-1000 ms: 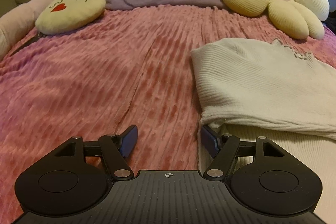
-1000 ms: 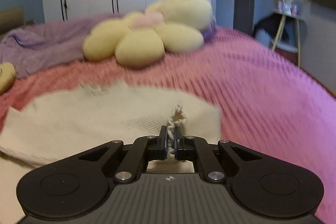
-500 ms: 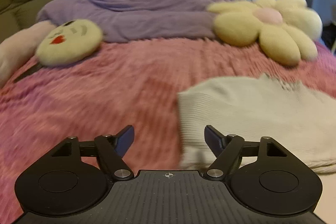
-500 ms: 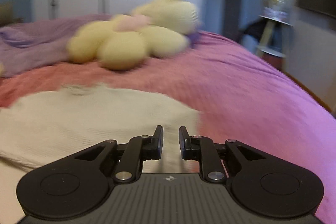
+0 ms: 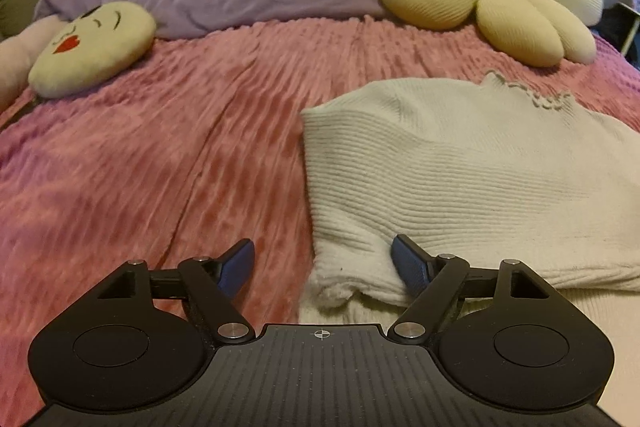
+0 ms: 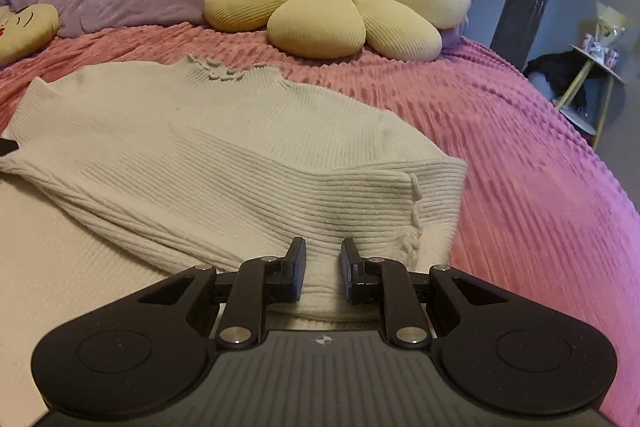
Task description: Fold small clothes
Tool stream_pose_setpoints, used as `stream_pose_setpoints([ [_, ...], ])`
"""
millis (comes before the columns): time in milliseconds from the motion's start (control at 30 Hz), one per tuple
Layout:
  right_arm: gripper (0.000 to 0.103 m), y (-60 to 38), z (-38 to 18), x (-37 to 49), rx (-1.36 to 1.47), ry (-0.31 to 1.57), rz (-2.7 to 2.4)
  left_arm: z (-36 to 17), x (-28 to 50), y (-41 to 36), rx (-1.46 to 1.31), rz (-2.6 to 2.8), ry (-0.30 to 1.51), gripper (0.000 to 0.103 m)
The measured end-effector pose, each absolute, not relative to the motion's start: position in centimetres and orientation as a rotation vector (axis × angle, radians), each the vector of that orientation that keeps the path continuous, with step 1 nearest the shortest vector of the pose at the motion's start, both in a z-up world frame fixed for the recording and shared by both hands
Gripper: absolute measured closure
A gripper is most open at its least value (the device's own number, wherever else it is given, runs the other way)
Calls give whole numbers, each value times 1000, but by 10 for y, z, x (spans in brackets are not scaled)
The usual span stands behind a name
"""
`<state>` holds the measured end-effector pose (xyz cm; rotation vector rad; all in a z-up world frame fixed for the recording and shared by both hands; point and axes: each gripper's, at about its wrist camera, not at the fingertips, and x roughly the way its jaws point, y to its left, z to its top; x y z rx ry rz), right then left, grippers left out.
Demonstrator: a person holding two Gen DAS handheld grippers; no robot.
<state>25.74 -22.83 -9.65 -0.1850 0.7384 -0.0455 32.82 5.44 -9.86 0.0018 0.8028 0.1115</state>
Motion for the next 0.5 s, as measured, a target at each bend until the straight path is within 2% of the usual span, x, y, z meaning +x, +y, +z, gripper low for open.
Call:
stream_pose_setpoints([
  [133, 84, -221, -100, 267, -238, 778, -43, -87, 315, 45, 122, 119, 813, 17],
  [267, 84, -231, -81, 260, -147, 812, -33, -70, 286, 48, 139, 109, 841, 14],
  [333, 83, -236, -69, 239, -109, 793, -48, -70, 269, 54, 109, 121, 871, 14],
  [400, 76, -239, -61, 210, -77, 775, -49, -73, 254, 55, 103, 127, 890, 14],
  [500, 75, -238, -59, 172, -75, 784, -36, -73, 240, 52, 115, 135, 898, 14],
])
